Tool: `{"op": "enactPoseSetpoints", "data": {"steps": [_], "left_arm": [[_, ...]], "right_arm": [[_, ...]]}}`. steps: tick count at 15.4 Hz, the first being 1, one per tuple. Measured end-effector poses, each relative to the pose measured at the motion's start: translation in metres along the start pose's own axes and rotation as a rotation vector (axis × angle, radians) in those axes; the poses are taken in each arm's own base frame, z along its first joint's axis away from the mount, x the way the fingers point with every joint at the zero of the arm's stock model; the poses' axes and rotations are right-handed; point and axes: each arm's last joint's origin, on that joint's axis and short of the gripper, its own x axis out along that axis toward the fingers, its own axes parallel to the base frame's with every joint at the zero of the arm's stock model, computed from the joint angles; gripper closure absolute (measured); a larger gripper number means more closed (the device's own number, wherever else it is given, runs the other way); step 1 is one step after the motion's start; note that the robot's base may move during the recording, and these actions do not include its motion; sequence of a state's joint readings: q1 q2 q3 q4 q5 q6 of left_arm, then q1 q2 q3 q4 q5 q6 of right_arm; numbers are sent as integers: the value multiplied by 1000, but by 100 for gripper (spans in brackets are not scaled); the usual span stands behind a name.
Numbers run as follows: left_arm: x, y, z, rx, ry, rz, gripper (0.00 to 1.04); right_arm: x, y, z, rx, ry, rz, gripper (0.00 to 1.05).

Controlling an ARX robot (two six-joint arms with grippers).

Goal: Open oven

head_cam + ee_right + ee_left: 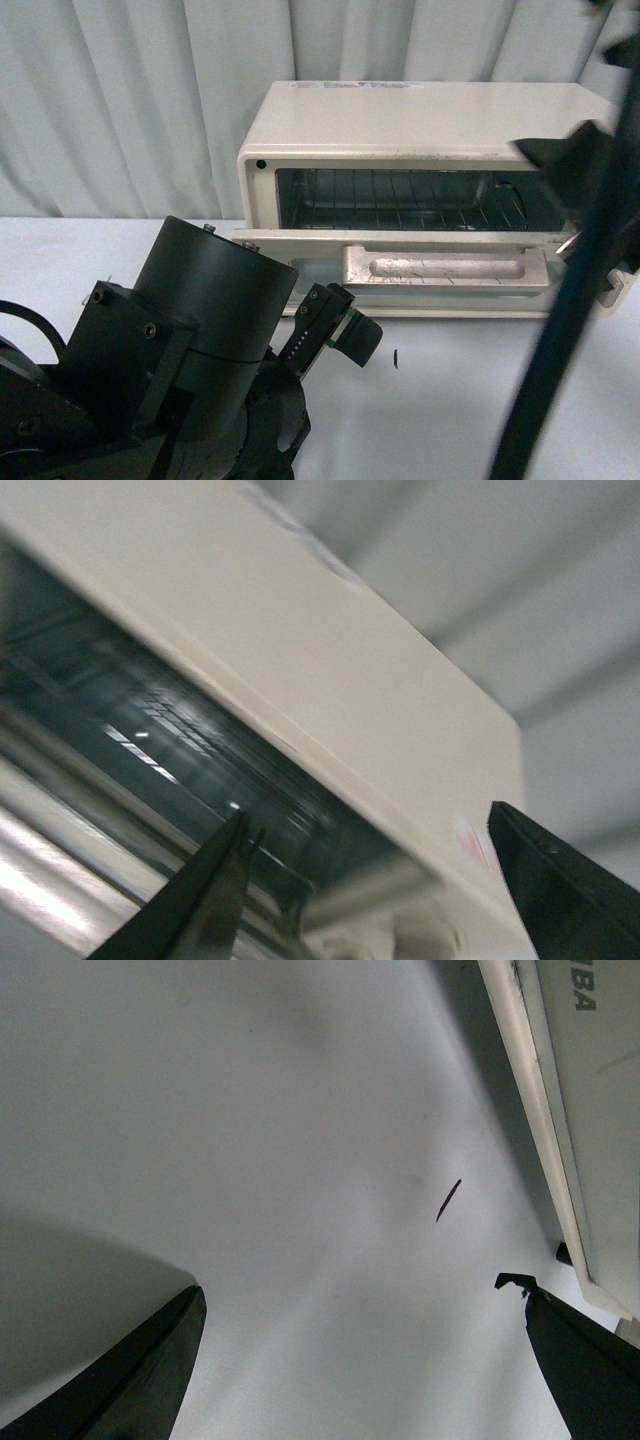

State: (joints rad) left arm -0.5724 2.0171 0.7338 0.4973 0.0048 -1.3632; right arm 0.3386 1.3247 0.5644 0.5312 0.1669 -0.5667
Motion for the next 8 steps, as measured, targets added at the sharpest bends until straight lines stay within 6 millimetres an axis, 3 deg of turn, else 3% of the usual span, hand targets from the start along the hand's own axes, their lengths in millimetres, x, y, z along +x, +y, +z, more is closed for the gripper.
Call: {"op": "enactPoseSetpoints", "data": {"steps": [1, 3, 6, 8], "left_arm": [[0, 0, 0, -3, 2, 1, 7], [0, 0, 0, -3, -3, 3, 7], [0, 0, 0, -2, -1, 1, 7], [0, 0, 0, -3, 2, 0, 7]], "right_arm": [[-14, -7, -18, 210, -15, -160, 44], [-30, -19, -25, 426, -119, -255, 58], [-55, -18, -43, 568, -167, -227, 89], [-62, -15, -56, 583, -138, -229, 101]]}}
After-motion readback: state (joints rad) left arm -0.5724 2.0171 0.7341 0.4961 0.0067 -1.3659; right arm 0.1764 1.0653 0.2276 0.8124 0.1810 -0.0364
